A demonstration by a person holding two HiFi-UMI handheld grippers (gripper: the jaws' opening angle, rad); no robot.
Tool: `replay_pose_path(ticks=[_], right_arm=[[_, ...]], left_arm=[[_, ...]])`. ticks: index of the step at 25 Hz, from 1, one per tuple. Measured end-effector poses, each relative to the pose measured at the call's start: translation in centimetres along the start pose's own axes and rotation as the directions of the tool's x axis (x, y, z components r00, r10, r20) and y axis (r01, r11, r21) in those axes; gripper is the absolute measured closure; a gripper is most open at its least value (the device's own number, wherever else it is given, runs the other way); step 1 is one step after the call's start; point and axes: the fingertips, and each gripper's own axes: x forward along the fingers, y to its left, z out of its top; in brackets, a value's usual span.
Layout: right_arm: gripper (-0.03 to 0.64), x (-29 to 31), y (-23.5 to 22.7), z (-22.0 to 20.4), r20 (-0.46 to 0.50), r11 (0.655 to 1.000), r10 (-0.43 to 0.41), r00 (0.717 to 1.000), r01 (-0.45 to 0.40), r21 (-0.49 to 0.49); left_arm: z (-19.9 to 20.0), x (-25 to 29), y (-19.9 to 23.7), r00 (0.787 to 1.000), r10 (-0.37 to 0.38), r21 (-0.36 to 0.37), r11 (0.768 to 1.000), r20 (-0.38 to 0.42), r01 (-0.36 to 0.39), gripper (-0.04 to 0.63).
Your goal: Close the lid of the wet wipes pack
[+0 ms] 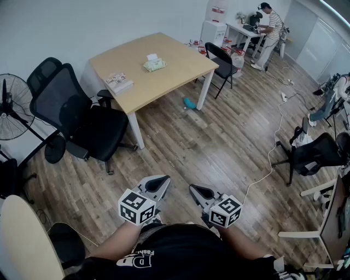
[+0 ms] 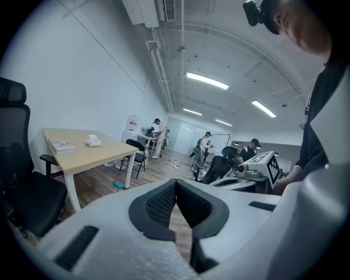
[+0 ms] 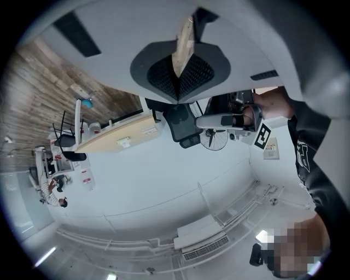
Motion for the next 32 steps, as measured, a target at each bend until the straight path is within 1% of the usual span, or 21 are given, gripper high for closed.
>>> replay_pose_path(ticks=[6, 11, 15, 18, 21, 24, 26, 28, 32], right_arm=[[0.614, 0.8, -0.1, 0.3, 0.002, 1.000, -0.002, 1.000, 0.002, 0.003], [0.614, 1.5, -0.4, 0.5, 0.001, 1.000, -0.012, 1.000, 0.012, 0.006], [0.614, 2.3, -0.7, 0.6, 0.012, 0.999, -0.034, 0.999, 0.033, 0.012], [0.612, 3.0, -0.4, 1.0, 0.023, 1.000, -0.025, 0.999, 0.025, 0.006], [0.612, 4.2, 0.0, 1.2, 0.022, 1.000, -0.014, 1.000, 0.014, -0.003], [0.612, 5.7, 0.2, 1.6, 0.027, 1.000, -0.016, 1.000, 0.016, -0.005], [0.612, 6.8, 0.2, 1.9, 0.033, 1.000, -0.026, 0.999, 0.026, -0.002], [0.612, 7.9, 0.1, 2.3, 0.039, 0.999, -0.042, 0.998, 0.042, 0.001], [0.612, 9.9, 0.0, 2.8, 0.041, 0.997, -0.072, 0.997, 0.071, 0.017]], left_arm=[[0.2, 0.3, 0.7, 1.000, -0.003, 0.003, 1.000, -0.009, 0.003, 0.577], [0.8, 0.4, 1.4, 1.000, -0.018, 0.008, 1.000, 0.007, 0.018, 0.577], [0.8, 0.6, 2.3, 1.000, -0.027, 0.009, 1.000, -0.001, 0.027, 0.577], [1.0, 0.7, 3.2, 0.999, -0.030, 0.009, 0.999, -0.010, 0.031, 0.577], [0.9, 0.7, 4.2, 0.999, -0.038, -0.001, 0.999, -0.026, 0.038, 0.577], [0.8, 0.4, 5.2, 0.997, -0.073, -0.026, 0.997, -0.038, 0.072, 0.577], [0.9, 0.0, 6.1, 0.996, -0.083, -0.033, 0.996, -0.037, 0.082, 0.577], [1.1, -0.7, 7.3, 0.996, -0.081, -0.029, 0.996, -0.036, 0.080, 0.577], [1.3, -2.0, 9.7, 0.997, -0.063, 0.004, 0.998, -0.044, 0.063, 0.577]])
